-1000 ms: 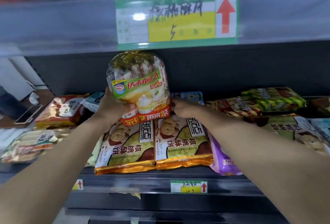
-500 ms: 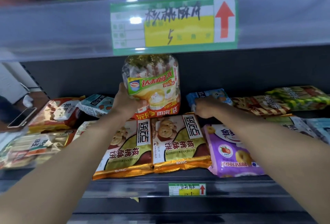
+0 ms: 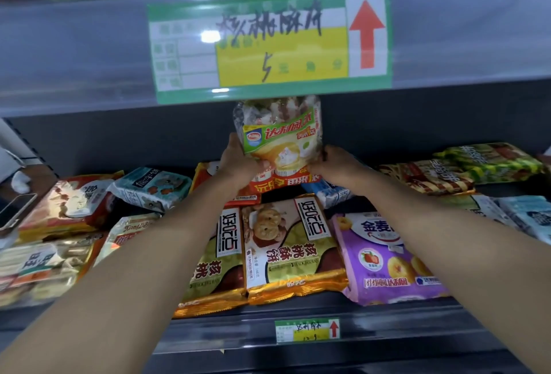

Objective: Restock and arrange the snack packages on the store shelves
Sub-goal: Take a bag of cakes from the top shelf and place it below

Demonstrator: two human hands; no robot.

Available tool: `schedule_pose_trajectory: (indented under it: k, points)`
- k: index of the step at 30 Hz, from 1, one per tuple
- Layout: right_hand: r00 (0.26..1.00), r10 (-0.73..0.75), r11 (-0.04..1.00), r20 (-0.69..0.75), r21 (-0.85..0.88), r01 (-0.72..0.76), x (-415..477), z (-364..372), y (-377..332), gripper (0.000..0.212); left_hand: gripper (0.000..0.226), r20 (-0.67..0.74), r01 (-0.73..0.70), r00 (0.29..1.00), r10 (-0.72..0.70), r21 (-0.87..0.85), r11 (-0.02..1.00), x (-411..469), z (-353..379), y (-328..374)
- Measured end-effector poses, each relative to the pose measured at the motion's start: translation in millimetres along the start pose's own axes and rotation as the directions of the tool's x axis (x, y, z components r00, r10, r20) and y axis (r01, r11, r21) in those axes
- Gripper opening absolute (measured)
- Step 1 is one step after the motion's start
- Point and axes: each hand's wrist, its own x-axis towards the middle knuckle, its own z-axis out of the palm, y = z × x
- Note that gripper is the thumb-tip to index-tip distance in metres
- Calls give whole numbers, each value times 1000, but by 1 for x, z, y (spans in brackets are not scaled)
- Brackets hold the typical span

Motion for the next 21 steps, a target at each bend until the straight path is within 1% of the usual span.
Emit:
schedule_pose_trajectory:
  k: [2,4,7,9,10,12,14,15,17,21]
  points:
    - [999,23,998,-34,64,-21,3,-1,3,31,57,27,-12,1000,11,1,1000,1,5,2]
    - [997,65,992,-37,109,-61,9,0,4,37,54,10,-42,999,42,32,999,0,3,5]
    - [995,82,984,58,156,-90,15,10,-1,54,48,-43,-70,996,74,101,992,2,-11,7]
    - [988,75,987,134,129,-92,17,20,-3,75,45,-38,-79,996,85,141,987,2,-20,5]
    - [983,84,991,163,85,-99,17,24,-3,82,45,-26,-82,996,88,157,984,2,-22,3]
    - [978,112,994,175,-31,-108,14,27,-3,75,45,2,-91,996,92,166,982,1,-22,1]
    - [979,135,988,153,-90,-122,16,24,3,70,45,27,-97,995,94,155,983,0,-18,4]
    - [977,151,987,150,-77,-140,16,20,5,66,45,41,-102,994,97,143,984,1,-14,5]
    - [978,159,987,137,-9,-160,19,12,9,52,44,70,-108,992,101,107,988,2,-7,8]
    - [984,163,986,72,4,-164,19,-4,18,47,47,106,-87,991,85,10,996,4,9,3]
